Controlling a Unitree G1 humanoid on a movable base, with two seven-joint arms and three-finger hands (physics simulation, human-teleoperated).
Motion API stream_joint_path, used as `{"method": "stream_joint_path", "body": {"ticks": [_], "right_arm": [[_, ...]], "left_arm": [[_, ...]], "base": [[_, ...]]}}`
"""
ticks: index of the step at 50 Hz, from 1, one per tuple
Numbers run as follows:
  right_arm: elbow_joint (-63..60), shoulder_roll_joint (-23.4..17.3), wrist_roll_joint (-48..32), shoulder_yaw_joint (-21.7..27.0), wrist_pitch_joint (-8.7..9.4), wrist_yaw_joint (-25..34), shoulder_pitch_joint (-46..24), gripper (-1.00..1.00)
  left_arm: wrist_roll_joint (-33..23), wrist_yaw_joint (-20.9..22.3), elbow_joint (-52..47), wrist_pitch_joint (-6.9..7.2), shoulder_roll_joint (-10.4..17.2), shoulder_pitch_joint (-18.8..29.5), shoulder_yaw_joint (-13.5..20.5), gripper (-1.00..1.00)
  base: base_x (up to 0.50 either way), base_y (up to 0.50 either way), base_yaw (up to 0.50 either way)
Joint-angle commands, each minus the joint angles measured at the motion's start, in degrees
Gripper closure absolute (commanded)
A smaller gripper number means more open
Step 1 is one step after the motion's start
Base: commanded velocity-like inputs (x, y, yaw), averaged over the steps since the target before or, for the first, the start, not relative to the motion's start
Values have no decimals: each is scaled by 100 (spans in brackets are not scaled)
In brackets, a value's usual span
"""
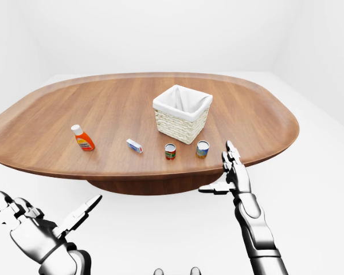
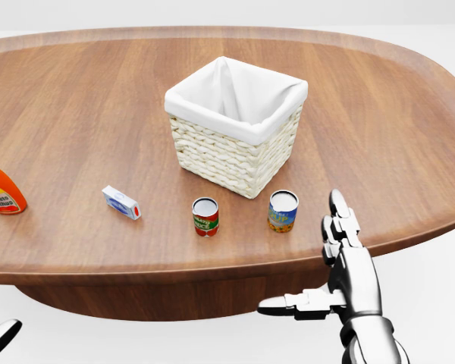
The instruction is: Pick up the alphabet soup and the cream cheese box, and put them in the basket.
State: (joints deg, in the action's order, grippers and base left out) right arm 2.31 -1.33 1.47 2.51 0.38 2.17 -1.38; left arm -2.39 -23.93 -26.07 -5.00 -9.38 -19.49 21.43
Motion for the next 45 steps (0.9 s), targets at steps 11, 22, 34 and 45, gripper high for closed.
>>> {"method": "stream_joint_path", "body": {"ticks": [11, 22, 34, 45], "right_arm": [[34, -1, -19, -3, -34, 0, -3, -100], [21, -3, -4, 7, 14, -9, -11, -100], [61, -3, 2, 10, -39, 1, -15, -100], [52, -4, -6, 3, -25, 3, -18, -100]], "left_arm": [[4, 7, 16, 0, -4, 1, 3, -100], [7, 8, 42, 0, -2, -1, 8, -100], [4, -4, 53, 0, 3, 3, 5, -100], [0, -2, -89, 0, -15, -31, -8, -100]], "base": [[0, 0, 0], [16, -8, 0], [22, -10, 0], [22, -10, 0]]}}
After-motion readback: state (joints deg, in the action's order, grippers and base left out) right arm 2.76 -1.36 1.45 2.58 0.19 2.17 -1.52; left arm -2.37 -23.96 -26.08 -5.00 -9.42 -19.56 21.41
